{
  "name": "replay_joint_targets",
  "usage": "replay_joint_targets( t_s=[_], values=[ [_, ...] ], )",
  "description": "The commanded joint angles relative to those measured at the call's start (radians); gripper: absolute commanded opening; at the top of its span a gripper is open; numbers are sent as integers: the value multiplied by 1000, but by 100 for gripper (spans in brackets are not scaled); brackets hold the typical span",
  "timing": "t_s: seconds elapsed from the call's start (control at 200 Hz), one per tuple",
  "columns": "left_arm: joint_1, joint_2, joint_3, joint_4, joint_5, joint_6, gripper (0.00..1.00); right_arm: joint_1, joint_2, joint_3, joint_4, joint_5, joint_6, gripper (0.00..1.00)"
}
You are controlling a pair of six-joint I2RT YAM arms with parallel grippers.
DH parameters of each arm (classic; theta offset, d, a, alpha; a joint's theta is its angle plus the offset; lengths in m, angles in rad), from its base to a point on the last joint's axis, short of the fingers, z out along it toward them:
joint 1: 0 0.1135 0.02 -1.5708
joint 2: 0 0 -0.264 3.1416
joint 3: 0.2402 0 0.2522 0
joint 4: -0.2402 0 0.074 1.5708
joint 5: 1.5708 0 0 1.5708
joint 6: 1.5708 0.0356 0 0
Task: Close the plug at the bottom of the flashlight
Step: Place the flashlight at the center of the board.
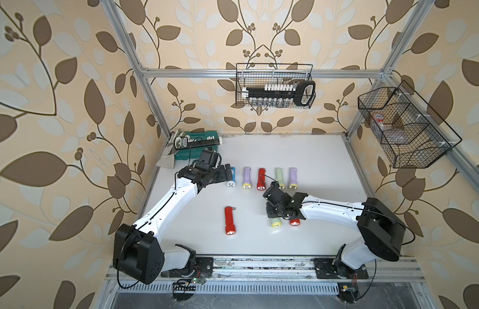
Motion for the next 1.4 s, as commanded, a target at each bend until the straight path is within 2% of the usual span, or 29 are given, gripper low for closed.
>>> replay_joint_targets(
  t_s=[0.0, 0.24, 0.455, 0.645, 0.945, 1.2, 1.315, 1.395],
  values=[
    [7, -35, 8, -5, -16, 20, 99, 8, 14, 1, 22, 25, 68, 13],
    [8, -31, 3, 0, 7, 9, 99, 8, 28, -22, 29, 39, 106, 26],
    [7, -24, -1, 6, 17, 1, 99, 8, 43, -22, 20, 40, 104, 33],
    [8, -22, 0, -5, -14, -1, 99, 8, 52, -7, -6, 41, 92, 43],
    [7, -29, 4, -12, -14, 2, 99, -23, -20, 57, -23, 37, -42, 47],
    [7, -40, -16, -59, 110, -31, 99, -135, -135, 124, -23, 50, -223, 49],
    [5, -53, -58, -83, 162, -63, 99, -229, -167, 115, 21, -11, -293, 59],
    [0, -64, -89, -112, 173, -81, 99, -292, -187, 104, 44, -40, -294, 84]
  ],
)
